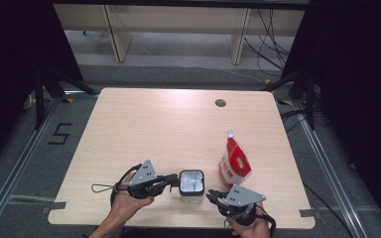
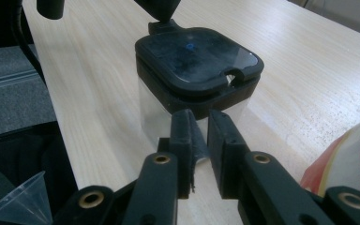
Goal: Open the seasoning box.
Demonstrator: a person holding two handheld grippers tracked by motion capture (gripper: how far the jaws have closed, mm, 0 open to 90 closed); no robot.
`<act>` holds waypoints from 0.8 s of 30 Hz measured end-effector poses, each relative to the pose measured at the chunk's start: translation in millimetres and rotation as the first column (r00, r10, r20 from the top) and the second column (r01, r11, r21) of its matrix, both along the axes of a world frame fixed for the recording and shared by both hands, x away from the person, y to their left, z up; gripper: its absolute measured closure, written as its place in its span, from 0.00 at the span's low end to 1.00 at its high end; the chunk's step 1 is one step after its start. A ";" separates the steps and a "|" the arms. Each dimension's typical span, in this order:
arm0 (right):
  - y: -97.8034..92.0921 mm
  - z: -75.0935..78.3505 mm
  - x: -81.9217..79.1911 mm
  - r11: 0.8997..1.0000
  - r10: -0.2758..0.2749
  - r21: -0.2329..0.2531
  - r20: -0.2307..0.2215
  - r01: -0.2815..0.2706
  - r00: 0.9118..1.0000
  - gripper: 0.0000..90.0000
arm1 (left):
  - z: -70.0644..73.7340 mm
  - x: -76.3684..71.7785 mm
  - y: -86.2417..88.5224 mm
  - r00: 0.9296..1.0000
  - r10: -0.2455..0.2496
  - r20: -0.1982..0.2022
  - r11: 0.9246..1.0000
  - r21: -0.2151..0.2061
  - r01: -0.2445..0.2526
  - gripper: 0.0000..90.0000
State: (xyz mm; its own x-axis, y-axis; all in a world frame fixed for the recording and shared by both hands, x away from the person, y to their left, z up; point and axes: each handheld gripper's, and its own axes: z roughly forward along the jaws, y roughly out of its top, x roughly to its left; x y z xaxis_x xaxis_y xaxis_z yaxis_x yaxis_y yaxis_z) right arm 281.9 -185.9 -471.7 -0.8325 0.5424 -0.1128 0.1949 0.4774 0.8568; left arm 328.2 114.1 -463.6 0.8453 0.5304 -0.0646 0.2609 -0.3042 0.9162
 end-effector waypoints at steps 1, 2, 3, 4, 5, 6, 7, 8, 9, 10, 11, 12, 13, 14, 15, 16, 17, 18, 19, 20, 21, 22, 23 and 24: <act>2.2 -0.4 1.8 1.000 0.006 0.011 -0.004 -0.006 1.000 0.90 | 0.0 -0.1 0.6 1.000 0.001 0.001 1.000 0.003 -0.001 0.99; 2.5 -0.2 1.9 1.000 -0.007 0.014 -0.005 0.007 1.000 0.90 | 0.0 -0.1 0.7 1.000 0.001 0.000 1.000 0.003 -0.001 0.99; 2.5 -0.2 1.9 1.000 -0.007 0.014 -0.005 0.007 1.000 0.90 | 0.0 -0.1 0.7 1.000 0.001 0.000 1.000 0.003 -0.001 0.99; 3.0 0.2 2.6 1.000 -0.006 0.006 -0.001 0.006 1.000 0.91 | 0.1 0.0 0.9 1.000 0.000 0.000 1.000 0.004 0.000 0.99; 4.2 0.1 2.8 1.000 -0.005 -0.001 -0.005 0.005 1.000 0.92 | 0.0 -0.1 0.9 1.000 0.001 0.000 1.000 0.003 -0.001 0.99; 4.9 0.3 3.4 1.000 -0.009 -0.003 -0.005 0.009 1.000 0.94 | 0.0 -0.1 0.8 1.000 0.001 0.000 1.000 0.003 -0.001 0.99; 5.3 0.5 4.1 1.000 -0.004 -0.005 -0.002 0.004 1.000 0.95 | -0.2 0.2 0.8 1.000 -0.002 0.000 1.000 -0.001 0.002 0.99; 6.0 1.0 5.2 1.000 0.008 -0.005 0.004 -0.008 1.000 0.95 | -0.4 0.5 0.8 1.000 -0.005 0.000 1.000 -0.004 0.005 0.99; 6.5 1.2 5.9 1.000 0.011 -0.014 0.007 -0.011 1.000 0.96 | -0.4 0.9 1.1 1.000 -0.007 0.000 1.000 -0.005 0.007 0.99; 6.5 1.2 5.9 1.000 0.011 -0.014 0.007 -0.011 1.000 0.96 | -0.4 0.9 1.1 1.000 -0.007 0.000 1.000 -0.005 0.007 0.99; 7.2 1.2 6.4 1.000 0.011 -0.017 0.006 -0.011 1.000 0.96 | -0.6 1.0 1.0 1.000 -0.009 -0.001 1.000 -0.007 0.009 0.99; 7.7 1.5 7.1 1.000 0.015 -0.021 0.011 -0.015 1.000 0.96 | -0.6 0.8 1.1 1.000 -0.006 -0.004 1.000 -0.009 0.006 0.99; 8.6 2.5 7.9 1.000 0.015 -0.022 0.012 -0.014 1.000 0.97 | -0.7 0.9 1.2 1.000 -0.006 -0.004 1.000 -0.009 0.006 0.99; 8.6 2.5 7.9 1.000 0.015 -0.022 0.012 -0.014 1.000 0.97 | -0.6 1.0 1.2 1.000 -0.007 -0.003 1.000 -0.008 0.006 0.99; 8.7 2.8 8.4 1.000 0.017 -0.025 0.017 -0.017 1.000 0.97 | -0.6 0.9 1.0 1.000 -0.006 -0.004 1.000 -0.009 0.006 0.99; 9.2 3.6 8.3 1.000 0.014 -0.023 0.015 -0.014 1.000 0.97 | -0.4 1.0 1.0 1.000 -0.008 -0.002 1.000 -0.005 0.008 0.99; 9.8 3.9 9.1 1.000 0.021 -0.022 0.022 -0.021 1.000 0.97 | -0.6 1.3 1.2 1.000 -0.013 0.002 1.000 -0.006 0.013 0.99; 9.9 5.2 8.9 0.999 0.017 -0.028 0.027 -0.016 1.000 0.97 | -0.6 1.9 1.9 1.000 -0.020 -0.001 1.000 -0.006 0.020 0.99; 10.9 6.2 9.8 1.000 0.021 -0.022 0.031 -0.020 0.999 0.97 | 0.1 3.9 4.1 1.000 -0.027 0.003 1.000 0.004 0.027 0.94; 10.9 6.2 9.8 1.000 0.021 -0.022 0.031 -0.020 0.999 0.97 | 0.1 3.9 4.1 1.000 -0.027 0.003 1.000 0.004 0.027 0.91; 11.2 6.8 10.3 1.000 0.022 -0.021 0.034 -0.022 0.999 0.97 | 1.1 6.4 7.4 0.999 -0.040 0.009 0.999 0.013 0.040 0.91; 11.4 8.1 10.3 0.999 0.018 -0.029 0.032 -0.017 0.999 0.97 | 1.0 6.9 9.2 0.999 -0.045 -0.002 0.999 -0.005 0.045 0.87; 12.6 8.2 10.3 1.000 0.014 -0.019 0.032 -0.013 0.999 0.97 | 1.6 6.5 13.2 0.999 -0.044 -0.004 0.999 -0.025 0.044 0.84; 13.2 9.6 10.8 0.999 0.024 -0.037 0.041 -0.022 0.999 0.97 | 2.2 5.9 17.3 0.999 -0.041 -0.001 0.999 -0.031 0.041 0.79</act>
State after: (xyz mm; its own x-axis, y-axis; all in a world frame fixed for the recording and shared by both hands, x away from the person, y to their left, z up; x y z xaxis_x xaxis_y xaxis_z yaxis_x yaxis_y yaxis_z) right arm 292.7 -172.7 -462.1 -0.8389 0.5181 -0.1668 0.1482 0.5123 0.8459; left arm 334.1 131.4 -461.4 0.8660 0.4933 -0.0819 0.2507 -0.2865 0.9247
